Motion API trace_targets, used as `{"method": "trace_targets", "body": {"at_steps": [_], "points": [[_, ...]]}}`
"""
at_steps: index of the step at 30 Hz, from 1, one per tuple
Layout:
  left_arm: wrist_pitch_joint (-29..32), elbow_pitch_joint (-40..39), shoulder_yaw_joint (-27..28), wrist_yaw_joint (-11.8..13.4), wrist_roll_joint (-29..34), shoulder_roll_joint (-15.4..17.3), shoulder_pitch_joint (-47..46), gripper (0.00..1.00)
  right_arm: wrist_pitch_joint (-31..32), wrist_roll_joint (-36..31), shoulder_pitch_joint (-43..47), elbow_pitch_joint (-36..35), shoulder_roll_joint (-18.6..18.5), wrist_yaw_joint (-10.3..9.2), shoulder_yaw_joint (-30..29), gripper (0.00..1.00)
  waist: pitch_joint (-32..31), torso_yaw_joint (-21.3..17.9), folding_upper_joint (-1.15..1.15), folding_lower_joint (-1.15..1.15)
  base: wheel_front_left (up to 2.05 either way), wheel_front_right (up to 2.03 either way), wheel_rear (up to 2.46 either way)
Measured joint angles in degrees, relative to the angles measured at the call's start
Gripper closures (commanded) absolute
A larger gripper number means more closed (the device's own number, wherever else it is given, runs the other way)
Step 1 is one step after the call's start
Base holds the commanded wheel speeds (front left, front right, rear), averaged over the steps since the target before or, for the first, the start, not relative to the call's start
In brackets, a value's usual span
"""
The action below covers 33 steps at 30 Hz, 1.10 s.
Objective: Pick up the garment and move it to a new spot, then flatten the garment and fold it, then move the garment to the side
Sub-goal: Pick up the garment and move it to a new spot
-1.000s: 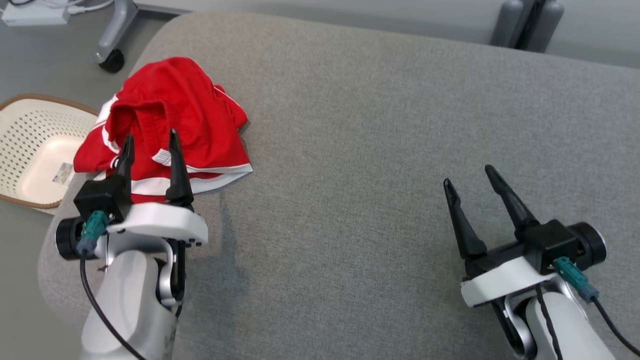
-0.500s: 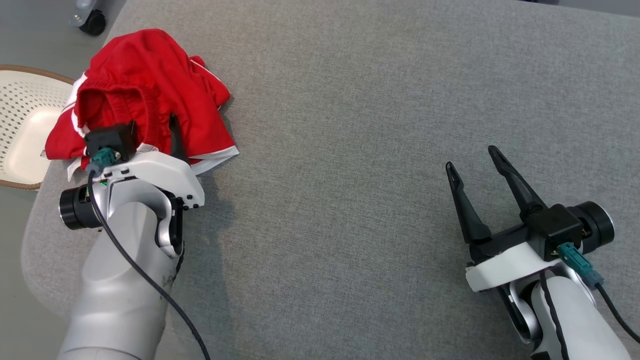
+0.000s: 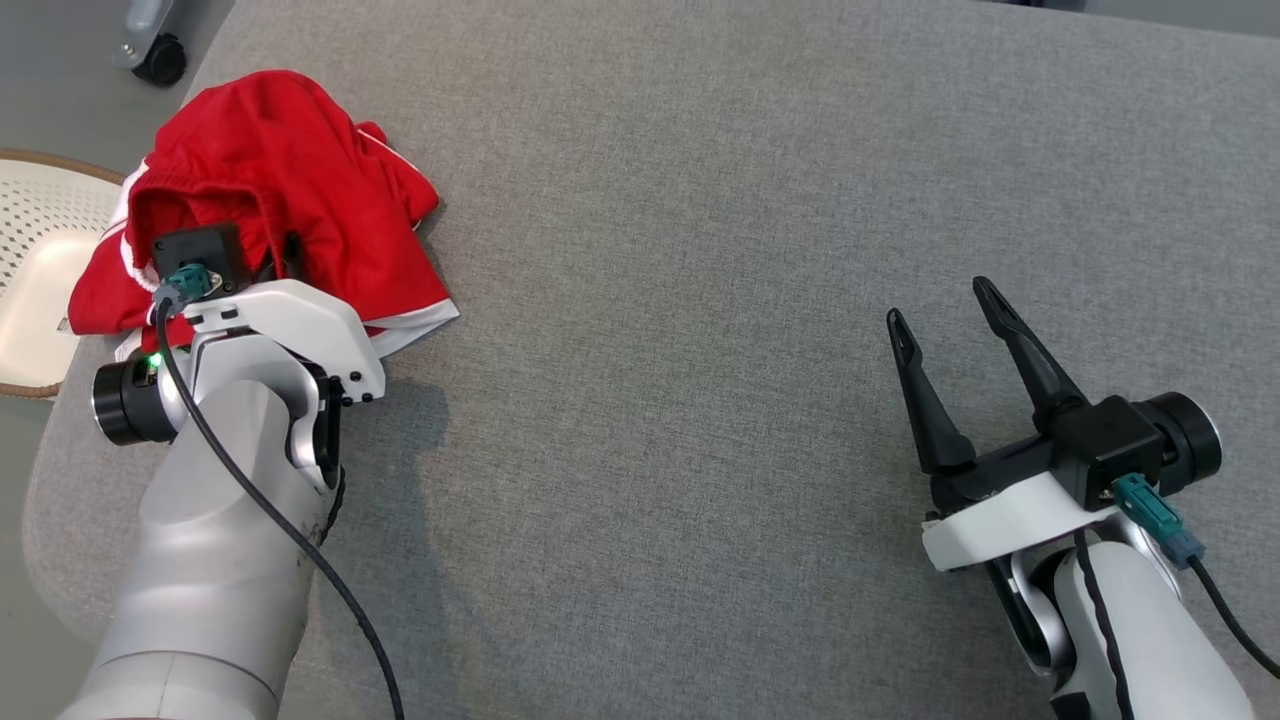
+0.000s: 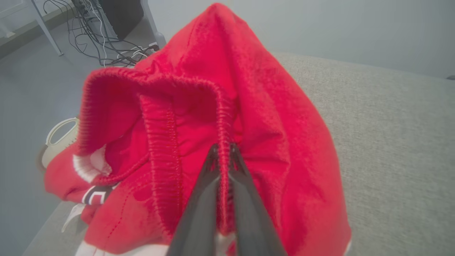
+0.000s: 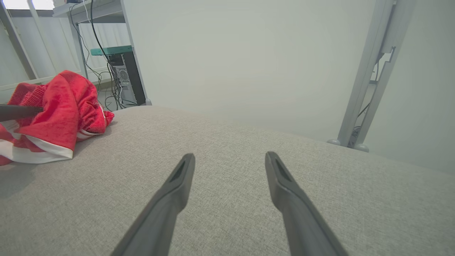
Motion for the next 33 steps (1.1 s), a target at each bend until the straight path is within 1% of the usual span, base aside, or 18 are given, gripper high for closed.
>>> {"method": "trace_targets", "body": {"at_steps": [4,6,9,11,13,14,19,22,26,33], "points": [[-2.42,-0.15,0.08,-0.63,-0.65,0.08,0.03,1.0,0.0,0.35,0.09,0.01,0.74,0.0,-0.26,0.0,-0.93,-0.29,0.0,0.0,0.0,0.0,0.0],[-3.81,-1.14,0.27,-1.97,-1.1,0.26,0.14,1.0,0.0,0.36,0.26,0.01,1.04,0.0,-0.36,0.0,-1.53,-0.52,0.0,0.0,0.0,0.0,0.0],[-5.41,-4.21,0.71,-3.04,-1.62,0.36,1.35,1.0,0.0,0.8,0.89,0.02,1.62,0.0,-0.56,0.0,-2.74,-0.99,0.0,0.0,0.0,0.0,0.0],[-5.83,-6.72,1.23,-3.13,-1.65,0.74,2.97,1.0,0.0,0.94,1.19,0.12,1.91,0.0,-0.65,0.0,-3.64,-1.43,0.0,0.0,0.0,0.0,0.0],[-5.93,-10.25,1.82,-4.12,-1.97,1.07,4.83,1.0,0.0,1.03,1.28,0.09,2.42,0.0,-0.99,0.0,-4.59,-2.0,0.0,0.0,0.0,0.0,0.0],[-5.99,-13.05,1.93,-5.22,-2.02,1.14,5.88,1.0,0.0,1.46,1.5,0.08,2.67,0.0,-1.19,0.0,-5.09,-2.33,0.0,0.0,0.0,0.0,0.0],[-6.13,-26.38,3.55,-6.55,-1.75,1.03,11.0,1.0,0.0,2.27,2.52,0.24,3.32,0.0,-2.18,0.0,-7.26,-4.48,0.0,0.0,0.0,0.0,0.0],[-6.13,-32.2,3.75,-7.95,-1.94,0.85,13.07,1.0,0.0,2.85,2.7,0.12,3.71,0.0,-2.63,0.0,-8.2,-6.03,0.0,0.0,0.0,0.0,0.0],[-6.09,-37.69,3.18,-9.11,-2.07,1.09,14.33,1.0,0.0,3.71,2.88,0.15,4.0,0.0,-2.77,0.0,-9.24,-8.42,0.0,0.0,0.0,0.0,0.0],[-3.14,-45.33,0.13,-10.59,-3.26,0.27,14.48,1.0,0.0,5.93,3.5,-0.44,4.14,0.0,-3.03,0.0,-10.39,-13.46,0.0,0.0,0.0,0.0,0.0]]}}
